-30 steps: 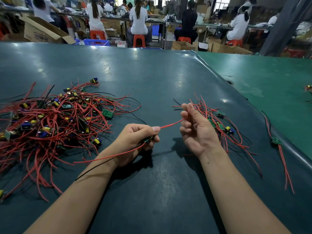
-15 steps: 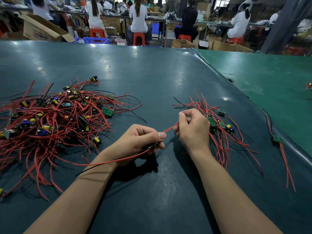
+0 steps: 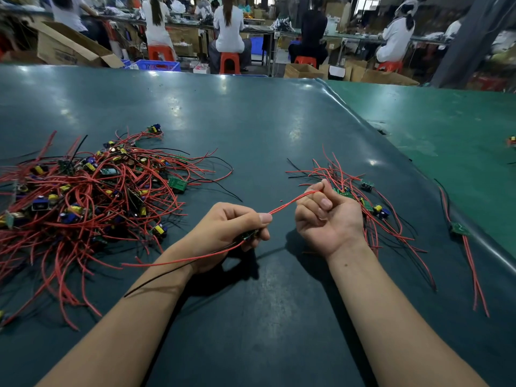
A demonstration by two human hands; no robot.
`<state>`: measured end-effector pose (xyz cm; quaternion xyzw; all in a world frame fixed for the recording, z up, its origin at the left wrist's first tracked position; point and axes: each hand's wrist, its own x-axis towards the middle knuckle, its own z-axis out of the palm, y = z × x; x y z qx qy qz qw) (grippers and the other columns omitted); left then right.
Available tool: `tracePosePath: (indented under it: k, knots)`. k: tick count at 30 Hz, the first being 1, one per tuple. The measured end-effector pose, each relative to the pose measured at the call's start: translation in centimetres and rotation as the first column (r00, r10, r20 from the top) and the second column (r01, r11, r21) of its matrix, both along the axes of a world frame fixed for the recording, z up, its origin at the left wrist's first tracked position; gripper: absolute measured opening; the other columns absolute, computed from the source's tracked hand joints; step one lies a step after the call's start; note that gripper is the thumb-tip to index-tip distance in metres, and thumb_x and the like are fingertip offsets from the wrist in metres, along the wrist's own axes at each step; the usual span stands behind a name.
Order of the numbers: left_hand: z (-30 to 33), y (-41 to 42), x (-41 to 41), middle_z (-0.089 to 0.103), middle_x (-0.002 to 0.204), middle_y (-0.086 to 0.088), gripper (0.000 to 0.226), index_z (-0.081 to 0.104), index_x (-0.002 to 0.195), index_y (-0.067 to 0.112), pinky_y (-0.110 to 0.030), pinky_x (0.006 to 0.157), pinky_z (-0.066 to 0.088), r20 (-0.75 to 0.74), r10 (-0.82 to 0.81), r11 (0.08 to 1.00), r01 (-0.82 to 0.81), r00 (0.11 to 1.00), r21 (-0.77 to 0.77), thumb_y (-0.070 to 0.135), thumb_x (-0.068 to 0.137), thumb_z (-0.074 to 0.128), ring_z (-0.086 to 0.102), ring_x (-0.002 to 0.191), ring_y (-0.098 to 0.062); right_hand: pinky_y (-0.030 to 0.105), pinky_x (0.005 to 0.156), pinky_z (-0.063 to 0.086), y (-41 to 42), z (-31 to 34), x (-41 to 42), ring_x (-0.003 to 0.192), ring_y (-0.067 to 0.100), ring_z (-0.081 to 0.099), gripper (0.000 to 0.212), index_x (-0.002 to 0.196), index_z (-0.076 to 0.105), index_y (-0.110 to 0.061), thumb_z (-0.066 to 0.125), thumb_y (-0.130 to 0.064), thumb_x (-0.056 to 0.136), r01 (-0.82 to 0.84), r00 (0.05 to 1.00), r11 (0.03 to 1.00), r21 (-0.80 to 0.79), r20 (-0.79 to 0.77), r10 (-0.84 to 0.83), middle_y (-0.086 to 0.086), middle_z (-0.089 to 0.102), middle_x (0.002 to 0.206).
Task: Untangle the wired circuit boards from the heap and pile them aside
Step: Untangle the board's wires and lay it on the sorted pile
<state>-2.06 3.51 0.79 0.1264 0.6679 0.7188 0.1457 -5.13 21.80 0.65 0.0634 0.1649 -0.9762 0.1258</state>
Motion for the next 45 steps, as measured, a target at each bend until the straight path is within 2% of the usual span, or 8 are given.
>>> tracePosePath:
  k: [6,11,16,20,28,32,38,45]
  knots:
    - [-0.1,0.0,-0.1,0.063,0.059,-0.002,0.028,0.067,0.051,0.016,-0.017,0.044,0.034,0.006,0.006,1.0,-0.006,1.0,0.016,0.024,0.078,0.068,0.048,0.046,-0.009,0.015,0.031,0.016,-0.2,0.0,-0.3,0.029,0.009,0.024,0.03,0.065,0.047,-0.012,0.048,-0.018,0.094,0.166,0.986,0.961,0.221,-0.007,-0.169,-0.002,0.033,0.038]
    - [-0.2,-0.1,-0.1,0.063,0.058,-0.002,0.026,0.067,0.051,0.014,-0.016,0.044,0.035,0.014,0.016,0.997,-0.017,1.0,0.074,0.026,0.075,0.072,0.048,0.045,-0.009,0.013,0.036,0.023,-1.2,-0.1,-0.8,0.033,0.008,0.036,0.023,0.078,0.05,-0.012,0.058,-0.021,0.098,0.431,0.9,0.639,0.637,-0.249,-0.359,0.0,0.051,0.045]
    - [-0.4,0.1,-0.5,0.064,0.059,-0.003,0.024,0.069,0.051,0.014,-0.02,0.051,0.036,0.091,0.141,0.969,-0.156,0.986,0.19,0.026,0.072,0.068,0.05,0.046,-0.008,0.016,0.037,0.033,-1.9,0.2,0.1,0.039,0.007,0.046,0.068,0.107,0.061,-0.012,0.063,-0.063,0.063,-0.01,0.994,0.627,0.779,-0.063,0.094,-0.001,0.057,0.056]
    - [-0.5,0.1,-0.3,0.068,0.063,-0.001,0.021,0.075,0.059,0.014,-0.013,0.049,0.042,0.025,0.103,0.989,-0.105,0.994,0.107,0.029,0.073,0.067,0.055,0.048,-0.005,0.013,0.038,0.031,-2.6,-0.2,1.2,0.042,0.004,0.043,0.024,0.091,0.073,-0.013,0.064,-0.035,0.087,-0.1,0.939,0.582,0.807,-0.117,0.323,-0.002,0.052,0.056]
    - [-0.9,-0.3,-0.6,0.059,0.06,-0.006,0.028,0.071,0.058,0.013,-0.018,0.047,0.03,-0.029,0.047,0.999,-0.047,0.998,-0.008,0.033,0.079,0.072,0.047,0.05,-0.011,0.013,0.035,0.027,-1.3,0.5,-0.1,0.039,0.003,0.041,0.02,0.082,0.067,-0.007,0.057,-0.014,0.097,0.258,0.966,0.747,0.612,-0.168,-0.195,-0.005,0.052,0.052]
    - [-1.0,0.0,-0.8,0.045,0.052,0.0,0.033,0.074,0.067,0.012,-0.02,0.045,0.023,-0.021,0.079,0.987,-0.076,0.997,0.14,0.036,0.087,0.066,0.033,0.045,-0.011,0.015,0.037,0.032,-1.5,0.4,-0.3,0.039,0.008,0.046,0.02,0.096,0.061,-0.012,0.051,-0.027,0.102,0.36,0.931,0.73,0.581,-0.173,-0.322,-0.002,0.056,0.058]
    - [-0.7,0.6,-0.9,0.038,0.055,-0.009,0.042,0.078,0.085,0.016,-0.019,0.043,0.038,-0.002,0.344,0.928,-0.339,0.939,0.152,0.05,0.083,0.053,0.037,0.043,-0.016,0.015,0.034,0.024,-2.9,-0.3,1.3,0.035,0.007,0.037,0.039,0.075,0.063,-0.016,0.061,-0.053,0.086,0.065,0.946,0.342,0.937,-0.167,0.279,-0.005,0.047,0.048]
    - [-0.9,0.9,-0.6,0.069,0.067,-0.003,0.06,0.072,0.1,0.005,-0.019,0.048,0.046,-0.026,0.241,0.961,-0.235,0.97,0.143,0.054,0.084,0.042,0.06,0.055,-0.012,0.015,0.033,0.027,-3.5,-0.2,2.3,0.033,0.008,0.039,0.027,0.069,0.065,-0.019,0.063,-0.032,0.092,0.09,0.873,0.365,0.927,-0.25,0.419,-0.004,0.051,0.047]
